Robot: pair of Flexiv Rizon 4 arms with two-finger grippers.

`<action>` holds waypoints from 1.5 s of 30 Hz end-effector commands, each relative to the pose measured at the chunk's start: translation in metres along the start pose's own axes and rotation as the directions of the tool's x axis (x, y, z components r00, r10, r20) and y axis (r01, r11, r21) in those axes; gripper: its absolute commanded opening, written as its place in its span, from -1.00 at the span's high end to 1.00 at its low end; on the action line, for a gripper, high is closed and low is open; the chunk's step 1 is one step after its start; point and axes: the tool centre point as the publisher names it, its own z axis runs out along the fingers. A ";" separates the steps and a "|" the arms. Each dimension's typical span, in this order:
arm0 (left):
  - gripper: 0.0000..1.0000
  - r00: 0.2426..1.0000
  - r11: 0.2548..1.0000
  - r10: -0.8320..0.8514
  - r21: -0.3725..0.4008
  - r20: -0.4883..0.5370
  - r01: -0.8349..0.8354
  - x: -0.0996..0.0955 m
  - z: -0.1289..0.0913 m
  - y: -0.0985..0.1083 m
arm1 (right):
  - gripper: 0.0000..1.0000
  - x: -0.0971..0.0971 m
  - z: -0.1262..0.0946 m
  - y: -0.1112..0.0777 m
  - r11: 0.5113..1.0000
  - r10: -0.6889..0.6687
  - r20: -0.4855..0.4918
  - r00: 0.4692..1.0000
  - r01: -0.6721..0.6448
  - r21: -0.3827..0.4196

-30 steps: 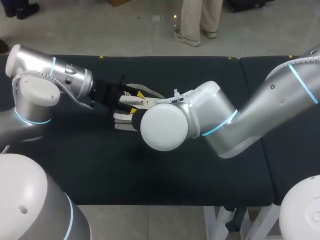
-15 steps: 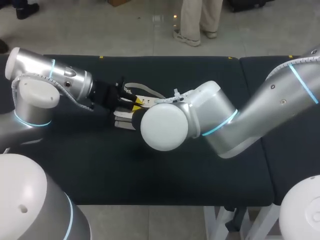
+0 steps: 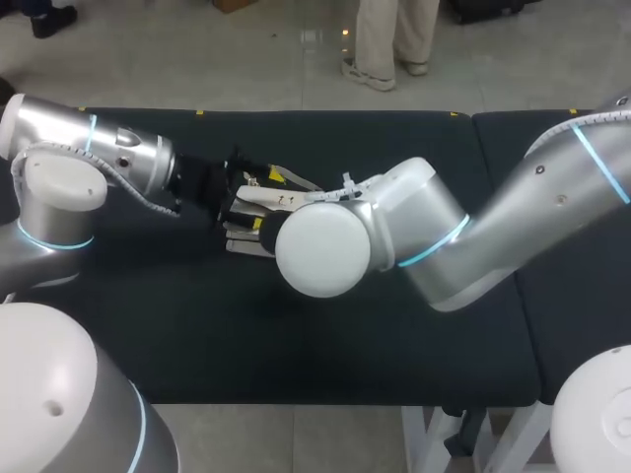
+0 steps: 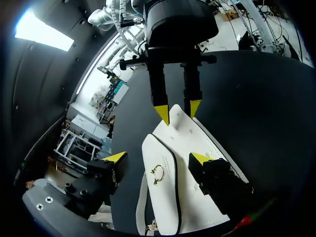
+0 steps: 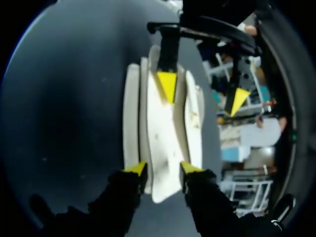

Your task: Pick up the bag, open it, inspect its contents, close it, and place it on the opposite side

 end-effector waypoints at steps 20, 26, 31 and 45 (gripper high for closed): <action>-1.00 0.829 0.824 -0.543 -0.274 -0.135 0.495 -0.017 -0.054 -0.016 | -1.00 -0.073 -0.073 -0.010 0.999 -0.024 -0.283 0.959 0.029 0.015; -1.00 0.591 0.593 -0.795 -0.375 -0.137 0.712 -0.009 -0.061 -0.002 | -1.00 -0.083 -0.076 -0.019 0.997 0.075 -0.389 0.918 -0.078 0.008; -1.00 0.585 0.553 -0.806 -0.473 -0.094 0.686 -0.007 -0.062 -0.001 | -1.00 -0.084 -0.079 -0.020 0.999 0.040 -0.395 0.918 -0.042 0.005; -1.00 0.461 0.431 -0.887 -0.434 -0.042 0.791 -0.016 -0.066 0.002 | -1.00 -0.105 -0.068 -0.016 0.967 0.256 -0.445 0.858 -0.218 0.135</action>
